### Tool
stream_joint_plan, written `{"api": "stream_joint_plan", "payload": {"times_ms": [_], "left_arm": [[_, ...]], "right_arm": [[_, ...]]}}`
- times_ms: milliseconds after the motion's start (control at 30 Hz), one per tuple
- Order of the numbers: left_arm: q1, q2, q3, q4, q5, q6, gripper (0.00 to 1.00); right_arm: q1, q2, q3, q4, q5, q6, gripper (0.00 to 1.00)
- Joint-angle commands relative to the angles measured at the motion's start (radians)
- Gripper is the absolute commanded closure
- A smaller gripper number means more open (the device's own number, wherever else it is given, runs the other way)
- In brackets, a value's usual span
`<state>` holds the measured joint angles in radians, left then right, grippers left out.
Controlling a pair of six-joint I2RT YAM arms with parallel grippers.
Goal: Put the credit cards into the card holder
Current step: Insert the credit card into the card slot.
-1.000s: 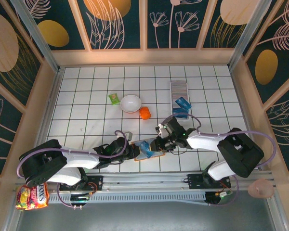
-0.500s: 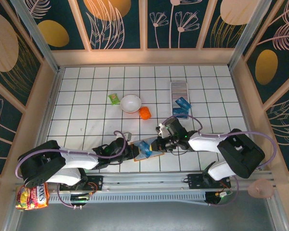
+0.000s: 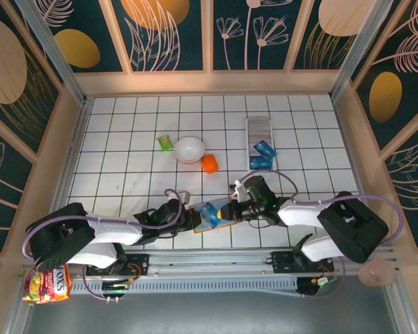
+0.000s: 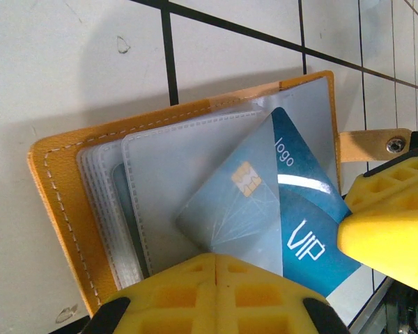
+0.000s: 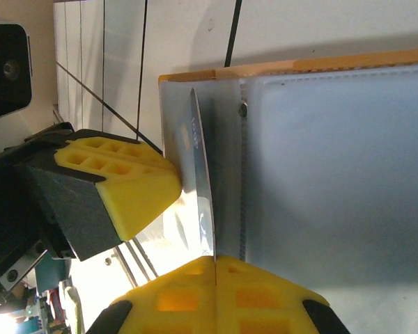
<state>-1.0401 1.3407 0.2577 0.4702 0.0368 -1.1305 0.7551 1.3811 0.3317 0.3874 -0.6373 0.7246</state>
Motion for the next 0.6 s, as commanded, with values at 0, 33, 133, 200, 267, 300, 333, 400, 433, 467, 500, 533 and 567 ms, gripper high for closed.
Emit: {"api": "stream_joint_plan", "payload": {"times_ms": [0,33,133,200,267,300,333,400,433,467,500,533,567], "left_arm": [[-0.004,0.031,-0.033,-0.103,-0.003,-0.011,1.00],[-0.003,0.029,-0.031,-0.103,-0.003,-0.010,1.00],[-0.004,0.023,-0.029,-0.109,-0.005,-0.011,1.00],[-0.003,0.020,-0.028,-0.112,-0.007,-0.009,1.00],[-0.003,0.017,-0.027,-0.114,-0.007,-0.010,1.00],[-0.003,0.016,-0.029,-0.113,-0.007,-0.010,1.00],[-0.004,0.016,-0.027,-0.114,-0.006,-0.011,1.00],[-0.003,0.017,-0.023,-0.114,-0.005,-0.010,1.00],[-0.004,0.016,-0.025,-0.115,-0.006,-0.009,1.00],[-0.004,0.018,-0.023,-0.116,-0.006,-0.010,1.00],[-0.004,0.019,-0.023,-0.116,-0.003,-0.009,1.00],[-0.003,0.020,-0.023,-0.115,-0.003,-0.008,1.00],[-0.003,0.022,-0.021,-0.114,-0.003,-0.008,1.00]], "right_arm": [[0.007,-0.008,-0.037,0.067,0.035,0.039,1.00],[0.007,-0.010,-0.047,0.074,0.036,0.048,1.00],[0.015,-0.022,-0.071,0.112,0.058,0.071,1.00],[0.019,-0.025,-0.080,0.126,0.079,0.082,1.00],[0.022,-0.028,-0.090,0.157,0.100,0.095,1.00],[0.025,-0.028,-0.096,0.178,0.109,0.103,1.00],[0.027,-0.028,-0.098,0.193,0.117,0.108,1.00],[0.033,-0.030,-0.098,0.204,0.136,0.109,1.00],[0.036,-0.031,-0.100,0.211,0.146,0.115,1.00],[0.041,-0.030,-0.105,0.228,0.156,0.121,1.00],[0.046,-0.028,-0.108,0.240,0.165,0.128,1.00],[0.049,-0.028,-0.108,0.239,0.174,0.132,1.00],[0.050,-0.030,-0.112,0.238,0.182,0.135,1.00]]}}
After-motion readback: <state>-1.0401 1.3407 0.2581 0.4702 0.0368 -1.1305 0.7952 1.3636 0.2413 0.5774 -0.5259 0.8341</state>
